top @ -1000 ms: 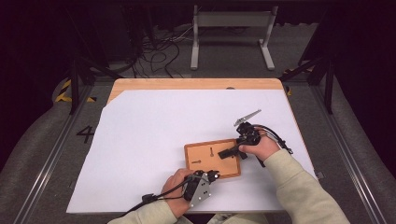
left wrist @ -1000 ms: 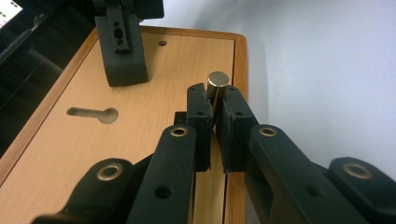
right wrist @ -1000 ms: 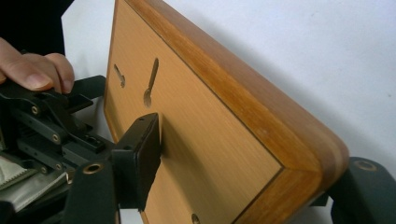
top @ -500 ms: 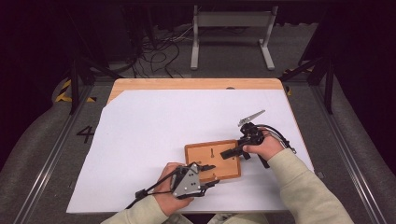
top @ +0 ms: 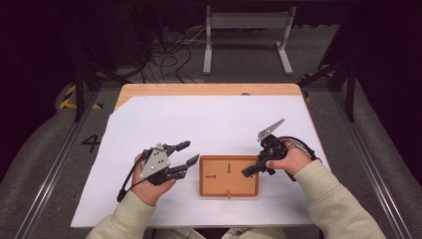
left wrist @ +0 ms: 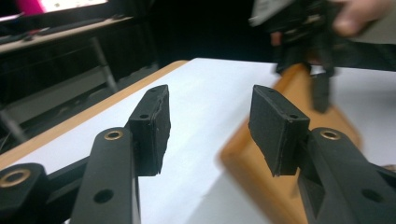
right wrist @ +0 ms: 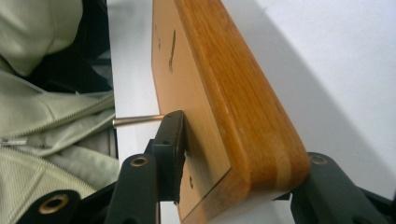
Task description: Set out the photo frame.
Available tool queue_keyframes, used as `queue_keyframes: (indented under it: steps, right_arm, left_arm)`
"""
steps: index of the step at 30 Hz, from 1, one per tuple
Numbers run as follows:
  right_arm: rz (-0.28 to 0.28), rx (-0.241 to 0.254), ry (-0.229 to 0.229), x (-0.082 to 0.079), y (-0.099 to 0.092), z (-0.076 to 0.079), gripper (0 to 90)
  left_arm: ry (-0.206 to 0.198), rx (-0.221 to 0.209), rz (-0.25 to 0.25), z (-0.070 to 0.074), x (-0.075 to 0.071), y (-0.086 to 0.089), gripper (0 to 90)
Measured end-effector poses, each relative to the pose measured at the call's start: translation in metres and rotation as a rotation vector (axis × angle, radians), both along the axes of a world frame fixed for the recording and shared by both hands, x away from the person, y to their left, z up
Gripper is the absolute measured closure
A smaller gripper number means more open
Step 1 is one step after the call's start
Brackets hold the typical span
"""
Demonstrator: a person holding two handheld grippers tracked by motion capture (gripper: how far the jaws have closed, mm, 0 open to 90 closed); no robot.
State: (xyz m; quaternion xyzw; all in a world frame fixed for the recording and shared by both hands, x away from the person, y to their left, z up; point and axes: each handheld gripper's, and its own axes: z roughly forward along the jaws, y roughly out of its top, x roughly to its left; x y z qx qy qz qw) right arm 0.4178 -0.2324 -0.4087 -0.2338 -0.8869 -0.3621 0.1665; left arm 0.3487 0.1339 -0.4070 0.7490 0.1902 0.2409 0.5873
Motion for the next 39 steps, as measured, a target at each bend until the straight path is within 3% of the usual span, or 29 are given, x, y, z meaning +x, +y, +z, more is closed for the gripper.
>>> queue_keyframes:
  steps: [5,10,14,20,23,27,29,32,34,39]
  right_arm:
    - [0.079,-0.035,-0.010,-0.008,0.003,0.009,64.8]
    - [0.159,-0.049,-0.018,-0.020,0.006,0.016,70.8]
    - [0.161,-0.058,-0.056,-0.027,0.009,0.021,71.1]
    - [0.112,0.003,-0.079,-0.027,0.009,0.027,71.2]
    - [0.054,0.048,-0.165,-0.025,0.007,0.033,71.2]
    - [-0.038,0.142,-0.326,-0.021,0.000,0.049,71.2]
    - [-0.060,0.136,-0.389,-0.019,-0.003,0.052,71.2]
    - [-0.038,0.097,-0.555,-0.018,-0.003,0.053,71.1]
    - [-0.015,0.066,-0.641,-0.018,-0.003,0.053,71.0]
    - [0.073,0.035,-0.714,-0.015,-0.007,0.049,70.9]
  left_arm:
    - [0.053,-0.007,0.080,-0.013,0.013,0.014,49.8]
    - [0.081,-0.010,0.112,-0.021,0.020,0.021,50.6]
    - [0.111,-0.014,0.139,-0.027,0.024,0.026,51.7]
    - [0.137,-0.015,0.154,-0.033,0.028,0.029,52.7]
    - [0.149,-0.020,0.159,-0.035,0.028,0.030,53.4]
    - [0.155,-0.020,0.165,-0.036,0.029,0.031,54.0]
    - [0.160,-0.011,0.166,-0.037,0.029,0.030,54.2]
    - [0.162,-0.007,0.164,-0.038,0.029,0.029,54.3]
    - [0.162,-0.007,0.165,-0.038,0.029,0.029,54.3]
    - [0.169,-0.002,0.169,-0.039,0.029,0.029,54.4]
